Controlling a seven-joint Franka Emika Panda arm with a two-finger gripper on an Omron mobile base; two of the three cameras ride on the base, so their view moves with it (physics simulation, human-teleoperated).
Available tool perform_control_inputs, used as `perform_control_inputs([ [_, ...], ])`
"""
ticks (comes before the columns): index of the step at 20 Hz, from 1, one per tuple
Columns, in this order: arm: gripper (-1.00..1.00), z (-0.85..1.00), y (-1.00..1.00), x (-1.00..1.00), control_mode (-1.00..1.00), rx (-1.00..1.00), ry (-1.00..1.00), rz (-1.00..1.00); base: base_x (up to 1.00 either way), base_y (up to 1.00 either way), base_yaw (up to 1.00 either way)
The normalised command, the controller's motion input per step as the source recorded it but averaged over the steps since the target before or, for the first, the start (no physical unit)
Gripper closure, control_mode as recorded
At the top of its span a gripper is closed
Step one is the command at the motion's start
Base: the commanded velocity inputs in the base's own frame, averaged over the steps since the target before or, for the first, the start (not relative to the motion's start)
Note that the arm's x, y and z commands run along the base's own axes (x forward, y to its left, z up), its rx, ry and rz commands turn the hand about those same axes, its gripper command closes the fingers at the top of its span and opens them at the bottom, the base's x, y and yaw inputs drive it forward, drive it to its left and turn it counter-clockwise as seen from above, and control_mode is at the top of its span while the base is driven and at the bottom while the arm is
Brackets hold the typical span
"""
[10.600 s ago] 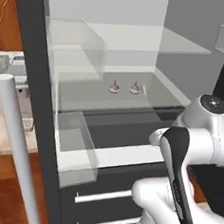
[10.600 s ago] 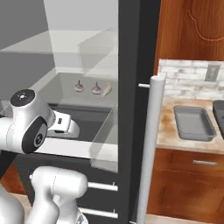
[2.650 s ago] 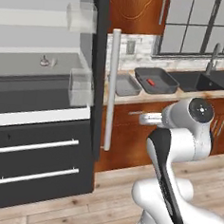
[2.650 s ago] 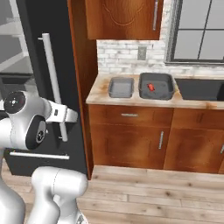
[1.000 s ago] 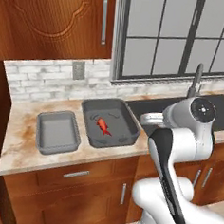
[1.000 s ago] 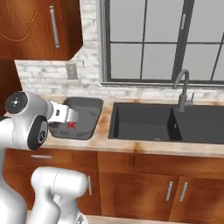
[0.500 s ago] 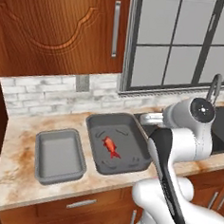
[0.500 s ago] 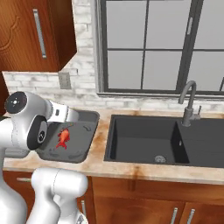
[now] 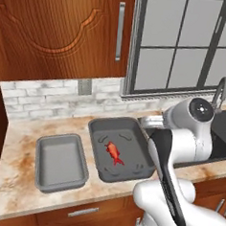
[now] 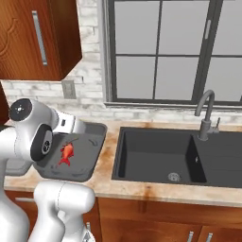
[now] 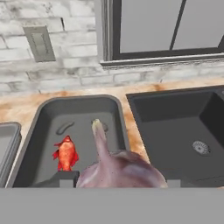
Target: Place one garlic and one fish in each tupperware on the nearby counter, to pack two identical lunches.
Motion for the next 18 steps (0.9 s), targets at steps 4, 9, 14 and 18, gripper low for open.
perform_control_inputs([
  [4,1.00,-0.55,0.09,0.11,-1.00,0.00,0.15,0.00,0.00,0.00,0.00],
  [9,1.00,-0.73,0.18,0.24,-1.00,0.00,0.11,0.00,0.00,0.00,0.00],
  [14,1.00,-0.65,0.21,0.30,-1.00,0.00,0.12,0.00,0.00,0.00,0.00],
  [18,1.00,-0.48,0.19,0.41,-1.00,0.00,0.09,0.00,0.00,0.00,0.00],
])
